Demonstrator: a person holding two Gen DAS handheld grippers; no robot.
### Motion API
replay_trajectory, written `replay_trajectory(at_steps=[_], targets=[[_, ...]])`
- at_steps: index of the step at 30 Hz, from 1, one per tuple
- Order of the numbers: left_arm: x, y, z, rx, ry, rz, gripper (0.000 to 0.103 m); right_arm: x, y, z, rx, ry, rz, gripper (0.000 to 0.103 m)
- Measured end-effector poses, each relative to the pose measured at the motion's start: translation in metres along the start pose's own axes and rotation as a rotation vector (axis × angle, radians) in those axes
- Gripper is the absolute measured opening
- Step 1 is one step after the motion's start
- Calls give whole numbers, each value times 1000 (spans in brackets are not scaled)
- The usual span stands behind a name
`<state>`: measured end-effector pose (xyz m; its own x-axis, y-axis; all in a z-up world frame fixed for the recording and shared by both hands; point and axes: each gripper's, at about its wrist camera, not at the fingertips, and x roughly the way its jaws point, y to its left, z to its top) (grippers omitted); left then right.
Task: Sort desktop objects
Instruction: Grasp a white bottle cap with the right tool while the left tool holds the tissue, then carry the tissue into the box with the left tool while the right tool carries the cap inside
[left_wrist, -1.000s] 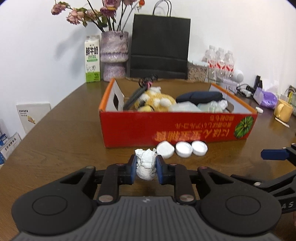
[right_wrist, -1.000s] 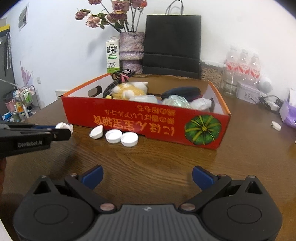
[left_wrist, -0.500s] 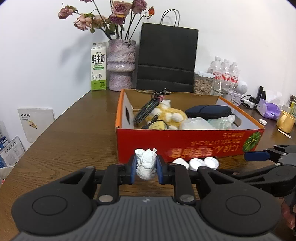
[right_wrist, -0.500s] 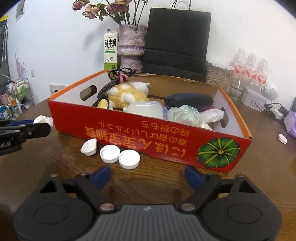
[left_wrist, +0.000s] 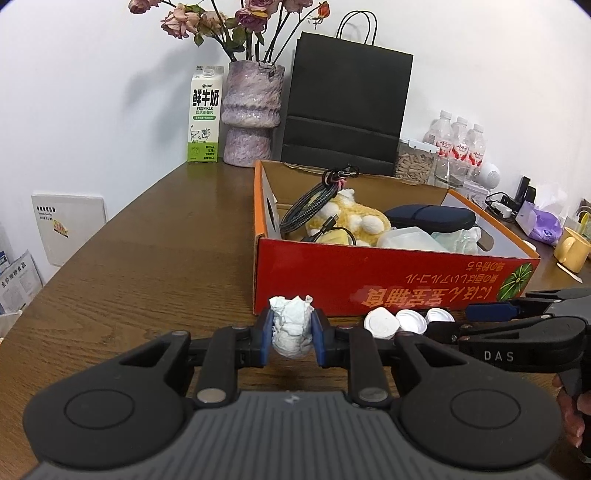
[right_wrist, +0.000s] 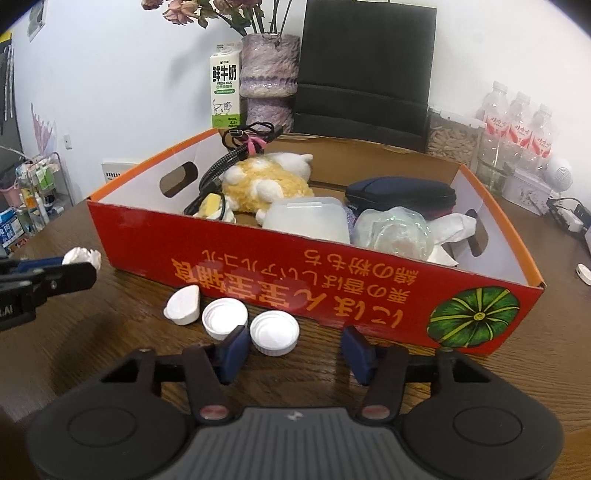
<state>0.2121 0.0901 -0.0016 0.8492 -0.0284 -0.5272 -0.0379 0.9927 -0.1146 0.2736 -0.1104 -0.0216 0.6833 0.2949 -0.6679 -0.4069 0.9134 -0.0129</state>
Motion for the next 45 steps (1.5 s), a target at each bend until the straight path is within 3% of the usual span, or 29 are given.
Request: replay_trajectory(at_steps=[5, 17, 31, 38, 45], targets=[[0, 2, 0, -5, 1, 2, 23, 0, 3, 1, -6, -2, 26, 27], [-16, -2, 0, -4, -20, 9, 23, -22, 1, -3, 11, -49, 61, 27], [-38, -32, 48, 38, -180, -12, 23, -80, -27, 33, 31, -243, 19, 27], [-22, -51, 73, 25, -217, -36, 23, -74, -48, 54, 53, -285, -15, 27], [16, -68, 85, 37, -187, -51, 23, -48, -70, 63, 71, -272, -35, 27]])
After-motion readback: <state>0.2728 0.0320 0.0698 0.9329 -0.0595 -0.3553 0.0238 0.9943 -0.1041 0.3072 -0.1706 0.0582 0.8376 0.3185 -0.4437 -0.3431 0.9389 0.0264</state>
